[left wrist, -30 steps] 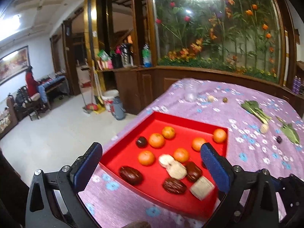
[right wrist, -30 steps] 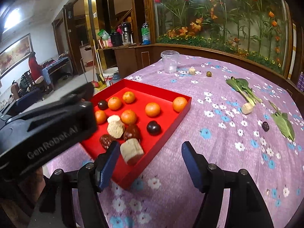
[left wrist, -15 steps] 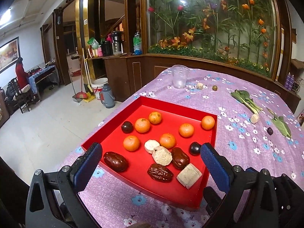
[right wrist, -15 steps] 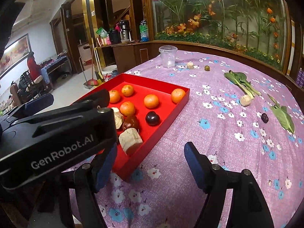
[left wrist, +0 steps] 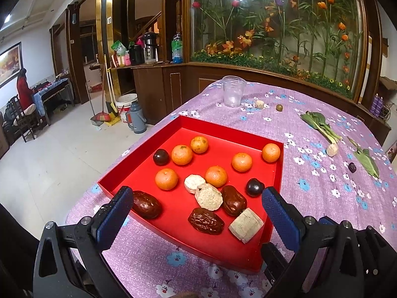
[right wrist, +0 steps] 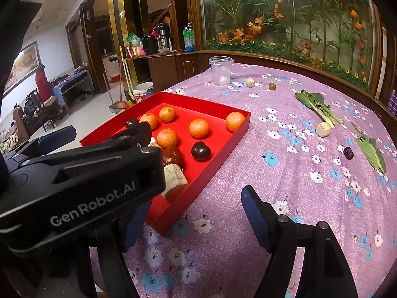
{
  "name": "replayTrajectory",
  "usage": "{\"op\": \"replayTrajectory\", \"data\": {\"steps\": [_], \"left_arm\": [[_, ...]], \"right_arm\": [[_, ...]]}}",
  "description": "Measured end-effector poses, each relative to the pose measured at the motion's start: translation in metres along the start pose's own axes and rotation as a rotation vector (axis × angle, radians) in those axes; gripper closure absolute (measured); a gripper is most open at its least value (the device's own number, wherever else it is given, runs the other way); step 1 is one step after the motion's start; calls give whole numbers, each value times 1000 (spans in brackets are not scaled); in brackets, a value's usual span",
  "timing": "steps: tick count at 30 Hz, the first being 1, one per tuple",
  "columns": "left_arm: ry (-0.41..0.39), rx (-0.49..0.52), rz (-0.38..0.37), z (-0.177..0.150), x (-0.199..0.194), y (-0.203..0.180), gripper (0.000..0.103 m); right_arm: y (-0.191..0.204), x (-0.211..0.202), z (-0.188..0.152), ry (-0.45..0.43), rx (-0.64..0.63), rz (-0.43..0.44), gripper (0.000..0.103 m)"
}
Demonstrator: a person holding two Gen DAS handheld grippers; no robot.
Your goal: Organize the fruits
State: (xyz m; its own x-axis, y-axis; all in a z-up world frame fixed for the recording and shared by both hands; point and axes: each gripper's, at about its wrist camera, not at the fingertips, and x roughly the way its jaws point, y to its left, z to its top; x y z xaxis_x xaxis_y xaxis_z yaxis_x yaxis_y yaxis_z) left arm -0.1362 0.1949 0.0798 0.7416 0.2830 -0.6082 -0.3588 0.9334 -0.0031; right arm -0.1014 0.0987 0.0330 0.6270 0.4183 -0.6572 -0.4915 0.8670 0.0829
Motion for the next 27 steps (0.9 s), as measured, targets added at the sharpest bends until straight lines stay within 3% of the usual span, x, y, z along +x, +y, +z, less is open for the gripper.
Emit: {"op": "replayTrajectory", "data": {"steps": [27], "left_arm": [[-27,5,17,-5,1,1,0]], "right_arm": [[4,2,0,-3,-7,7,23]]}}
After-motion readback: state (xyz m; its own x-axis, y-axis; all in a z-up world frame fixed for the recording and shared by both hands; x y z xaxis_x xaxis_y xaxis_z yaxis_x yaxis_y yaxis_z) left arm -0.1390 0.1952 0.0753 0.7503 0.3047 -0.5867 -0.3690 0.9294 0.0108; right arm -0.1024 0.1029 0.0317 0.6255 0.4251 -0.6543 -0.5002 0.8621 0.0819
